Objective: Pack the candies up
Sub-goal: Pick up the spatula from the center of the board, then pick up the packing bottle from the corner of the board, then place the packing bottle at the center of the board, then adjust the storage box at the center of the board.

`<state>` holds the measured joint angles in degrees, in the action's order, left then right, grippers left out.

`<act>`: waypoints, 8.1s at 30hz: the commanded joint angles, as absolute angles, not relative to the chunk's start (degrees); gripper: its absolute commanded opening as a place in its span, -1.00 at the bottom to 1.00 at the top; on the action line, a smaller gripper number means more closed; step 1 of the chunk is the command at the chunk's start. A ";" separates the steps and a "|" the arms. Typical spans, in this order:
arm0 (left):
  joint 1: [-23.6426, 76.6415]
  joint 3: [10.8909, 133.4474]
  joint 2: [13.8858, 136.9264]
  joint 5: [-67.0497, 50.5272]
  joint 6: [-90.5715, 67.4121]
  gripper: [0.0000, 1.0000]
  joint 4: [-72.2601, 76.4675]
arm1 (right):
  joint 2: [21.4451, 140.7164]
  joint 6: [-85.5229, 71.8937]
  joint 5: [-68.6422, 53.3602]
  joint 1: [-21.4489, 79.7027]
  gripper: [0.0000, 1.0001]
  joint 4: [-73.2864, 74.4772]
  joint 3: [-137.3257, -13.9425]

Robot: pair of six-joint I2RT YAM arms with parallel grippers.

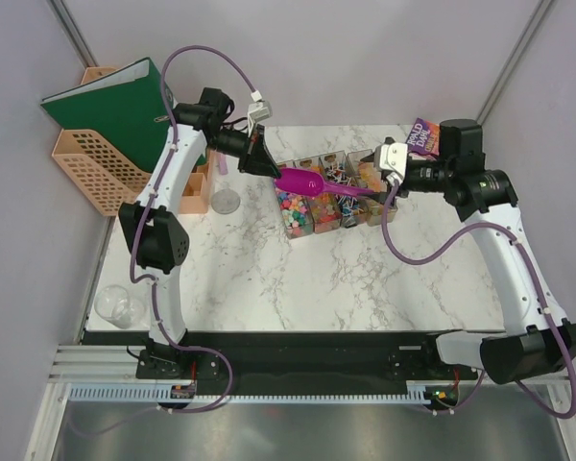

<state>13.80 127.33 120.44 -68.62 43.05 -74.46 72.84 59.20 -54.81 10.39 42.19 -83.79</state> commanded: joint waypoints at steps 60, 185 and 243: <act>13.62 114.36 102.84 -24.74 40.95 -0.04 -50.27 | 71.90 47.03 -37.10 12.49 -1.00 33.40 -75.50; 44.64 112.77 115.76 -23.12 56.84 -0.95 -76.02 | 83.68 33.30 -12.21 -6.59 -1.00 35.06 -87.37; 26.19 103.98 119.62 -10.90 39.72 -0.96 -47.02 | 92.64 22.15 -15.74 -3.16 -1.00 50.63 -97.04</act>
<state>26.00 106.87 121.97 -7.81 42.22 -47.33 95.33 21.87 -17.98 -2.87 51.53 -97.82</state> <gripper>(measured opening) 0.027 0.308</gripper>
